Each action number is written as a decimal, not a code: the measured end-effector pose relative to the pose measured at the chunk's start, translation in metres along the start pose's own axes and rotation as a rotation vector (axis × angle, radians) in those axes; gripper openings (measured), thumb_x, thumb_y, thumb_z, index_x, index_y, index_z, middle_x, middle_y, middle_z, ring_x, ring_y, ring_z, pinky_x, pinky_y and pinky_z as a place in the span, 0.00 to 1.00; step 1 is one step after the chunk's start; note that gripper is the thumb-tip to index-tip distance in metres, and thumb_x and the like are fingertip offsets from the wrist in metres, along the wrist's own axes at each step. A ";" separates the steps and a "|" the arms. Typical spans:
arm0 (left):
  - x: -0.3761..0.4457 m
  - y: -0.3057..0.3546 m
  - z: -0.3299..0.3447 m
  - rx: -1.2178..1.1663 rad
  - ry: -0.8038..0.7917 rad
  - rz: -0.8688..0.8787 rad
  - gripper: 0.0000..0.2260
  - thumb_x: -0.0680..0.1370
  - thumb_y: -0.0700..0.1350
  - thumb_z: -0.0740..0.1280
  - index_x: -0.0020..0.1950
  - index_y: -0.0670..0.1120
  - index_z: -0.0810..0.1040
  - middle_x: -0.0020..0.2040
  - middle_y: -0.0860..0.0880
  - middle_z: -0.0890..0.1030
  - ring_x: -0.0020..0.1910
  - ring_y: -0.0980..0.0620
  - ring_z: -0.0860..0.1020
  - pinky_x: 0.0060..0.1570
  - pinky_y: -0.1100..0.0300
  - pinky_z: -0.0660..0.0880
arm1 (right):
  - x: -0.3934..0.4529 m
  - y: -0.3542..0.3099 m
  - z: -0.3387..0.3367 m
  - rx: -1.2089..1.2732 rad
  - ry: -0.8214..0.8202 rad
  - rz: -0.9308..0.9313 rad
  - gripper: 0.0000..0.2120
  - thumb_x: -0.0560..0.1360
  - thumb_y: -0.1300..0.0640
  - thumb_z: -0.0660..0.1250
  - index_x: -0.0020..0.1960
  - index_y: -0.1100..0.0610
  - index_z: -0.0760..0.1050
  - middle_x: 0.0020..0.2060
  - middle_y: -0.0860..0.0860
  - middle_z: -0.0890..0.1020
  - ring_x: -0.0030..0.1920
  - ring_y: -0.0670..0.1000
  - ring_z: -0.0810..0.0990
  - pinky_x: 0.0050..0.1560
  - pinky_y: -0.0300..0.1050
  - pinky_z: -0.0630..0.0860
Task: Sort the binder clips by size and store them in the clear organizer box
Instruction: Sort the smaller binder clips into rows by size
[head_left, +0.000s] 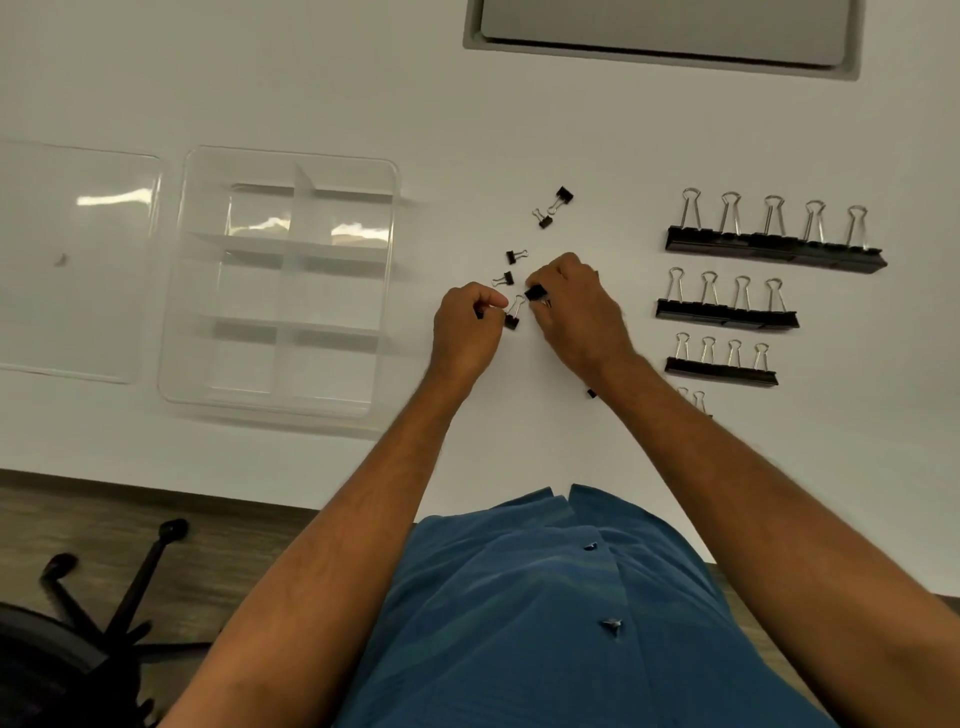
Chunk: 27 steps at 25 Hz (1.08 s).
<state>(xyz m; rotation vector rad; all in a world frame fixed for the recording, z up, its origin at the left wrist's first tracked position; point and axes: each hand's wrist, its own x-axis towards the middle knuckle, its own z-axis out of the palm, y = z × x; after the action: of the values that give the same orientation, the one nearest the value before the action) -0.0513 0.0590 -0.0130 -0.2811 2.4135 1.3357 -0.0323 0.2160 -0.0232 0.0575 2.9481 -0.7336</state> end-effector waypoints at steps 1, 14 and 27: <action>0.002 0.001 0.003 0.034 -0.012 0.025 0.05 0.77 0.38 0.67 0.49 0.46 0.81 0.49 0.51 0.80 0.45 0.58 0.77 0.44 0.71 0.72 | 0.001 0.000 0.000 0.017 -0.001 -0.002 0.10 0.79 0.58 0.66 0.61 0.56 0.77 0.57 0.53 0.75 0.54 0.53 0.74 0.41 0.48 0.76; -0.002 -0.007 0.014 0.343 -0.084 0.205 0.11 0.75 0.36 0.71 0.56 0.44 0.76 0.56 0.48 0.73 0.54 0.49 0.74 0.51 0.64 0.70 | -0.012 0.032 -0.041 0.945 0.186 0.531 0.09 0.78 0.61 0.69 0.56 0.52 0.80 0.45 0.49 0.80 0.43 0.46 0.80 0.47 0.42 0.82; -0.061 0.007 0.029 0.267 -0.198 0.248 0.10 0.78 0.36 0.69 0.59 0.45 0.80 0.58 0.47 0.74 0.52 0.57 0.73 0.44 0.84 0.65 | -0.150 0.084 -0.071 0.837 0.429 0.702 0.08 0.75 0.61 0.72 0.50 0.50 0.80 0.47 0.47 0.85 0.48 0.47 0.82 0.52 0.44 0.80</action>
<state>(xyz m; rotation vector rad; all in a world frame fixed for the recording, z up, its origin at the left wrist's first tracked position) 0.0089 0.0869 0.0031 0.2177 2.4759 1.0582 0.1157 0.3218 0.0165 1.3454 2.3722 -1.8643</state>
